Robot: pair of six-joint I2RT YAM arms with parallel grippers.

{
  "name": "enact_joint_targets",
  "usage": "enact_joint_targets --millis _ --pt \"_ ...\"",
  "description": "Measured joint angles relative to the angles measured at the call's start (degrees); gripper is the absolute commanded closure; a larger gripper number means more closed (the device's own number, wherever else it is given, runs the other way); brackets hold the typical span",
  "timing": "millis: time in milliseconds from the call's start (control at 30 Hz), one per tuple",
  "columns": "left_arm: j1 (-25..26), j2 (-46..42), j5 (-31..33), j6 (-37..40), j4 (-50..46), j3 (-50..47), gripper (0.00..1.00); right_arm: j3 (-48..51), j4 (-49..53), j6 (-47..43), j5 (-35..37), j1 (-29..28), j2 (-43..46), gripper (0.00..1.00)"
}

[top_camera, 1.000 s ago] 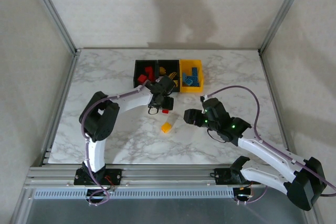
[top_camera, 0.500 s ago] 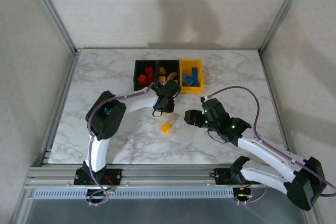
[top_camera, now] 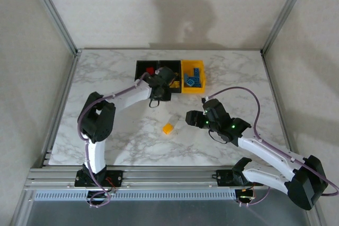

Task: Sort the legos into containers by color
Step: Pick up the lego from the center of the table, then place the lego in the container.

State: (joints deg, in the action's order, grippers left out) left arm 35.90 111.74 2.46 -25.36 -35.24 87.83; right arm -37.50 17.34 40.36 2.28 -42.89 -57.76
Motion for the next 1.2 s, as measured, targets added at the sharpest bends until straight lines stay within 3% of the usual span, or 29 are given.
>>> enact_joint_targets --millis 267,500,700,800,900,1200 --pt "-7.9 3.0 2.5 1.9 -3.2 14.8 0.78 -0.4 -1.7 0.4 -1.0 0.0 -2.3 0.34" --pt "-9.7 14.3 4.9 3.1 -6.6 28.0 0.76 -1.5 -1.7 0.4 -0.9 0.0 -3.4 0.34" --pt "-11.0 19.4 6.5 3.3 -9.0 31.2 0.71 -1.9 -1.7 0.4 -0.9 0.0 -4.2 0.34" --pt "-11.8 19.5 7.1 3.3 -9.6 31.6 0.59 -2.0 -1.7 0.4 -0.9 0.0 -5.0 0.34" --pt "-12.2 19.5 7.7 3.3 -9.8 31.7 0.42 -2.1 -1.8 0.4 -1.0 0.0 -6.1 0.34" --pt "-12.2 18.6 7.7 3.5 -9.7 30.7 0.37 -3.3 -2.6 -0.2 -1.4 -0.6 -8.9 0.30"
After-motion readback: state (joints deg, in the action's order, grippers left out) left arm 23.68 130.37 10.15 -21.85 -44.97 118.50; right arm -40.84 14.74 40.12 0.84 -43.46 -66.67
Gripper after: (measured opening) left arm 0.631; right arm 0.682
